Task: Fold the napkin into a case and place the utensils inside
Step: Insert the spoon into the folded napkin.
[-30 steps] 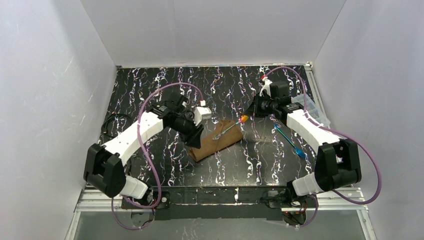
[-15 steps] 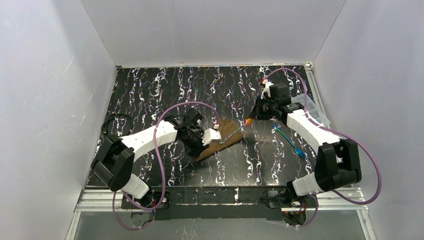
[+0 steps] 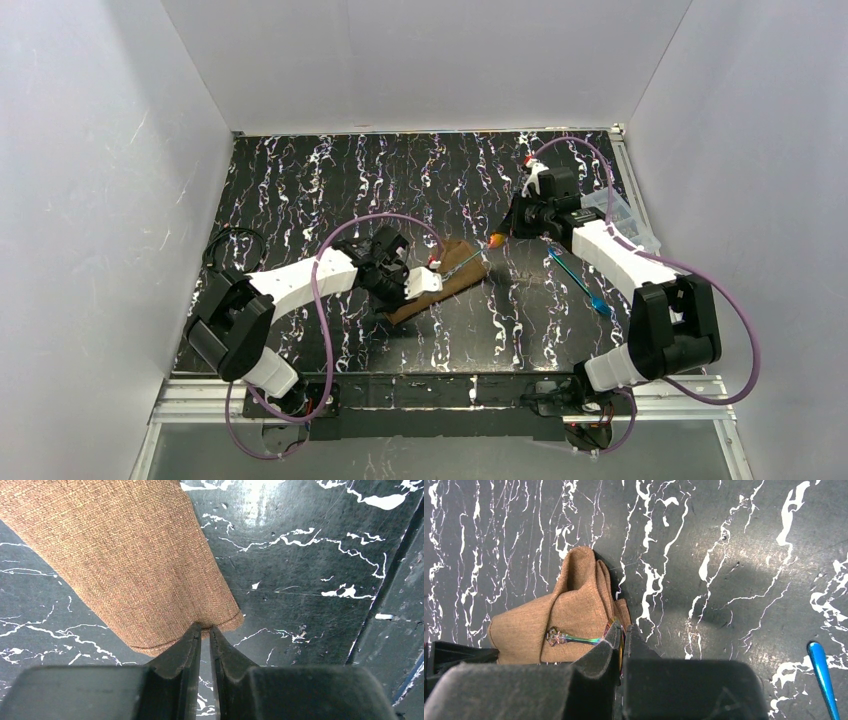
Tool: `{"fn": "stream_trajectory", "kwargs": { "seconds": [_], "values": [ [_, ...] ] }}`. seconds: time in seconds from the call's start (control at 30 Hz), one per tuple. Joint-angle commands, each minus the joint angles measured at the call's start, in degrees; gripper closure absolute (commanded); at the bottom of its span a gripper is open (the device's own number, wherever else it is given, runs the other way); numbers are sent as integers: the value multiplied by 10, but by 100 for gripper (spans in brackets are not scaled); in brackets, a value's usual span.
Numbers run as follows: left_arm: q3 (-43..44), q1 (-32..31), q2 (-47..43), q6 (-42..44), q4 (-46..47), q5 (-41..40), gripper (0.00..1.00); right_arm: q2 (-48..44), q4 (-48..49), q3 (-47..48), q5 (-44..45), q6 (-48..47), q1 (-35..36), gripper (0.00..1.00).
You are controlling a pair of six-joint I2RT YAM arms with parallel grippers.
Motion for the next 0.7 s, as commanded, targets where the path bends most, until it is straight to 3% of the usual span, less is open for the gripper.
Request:
{"fn": "stream_trajectory", "kwargs": {
  "seconds": [0.0, 0.37, 0.67],
  "values": [
    [-16, -6, 3, 29, -3, -6, 90, 13, 45, -12, 2, 15, 1, 99],
    [-31, -9, 10, 53, -2, -20, 92, 13, 78, -33, 19, 39, 36, 99],
    [-45, -12, 8, 74, 5, -28, 94, 17, 122, -67, -20, 75, 47, 99]
  ]
}}
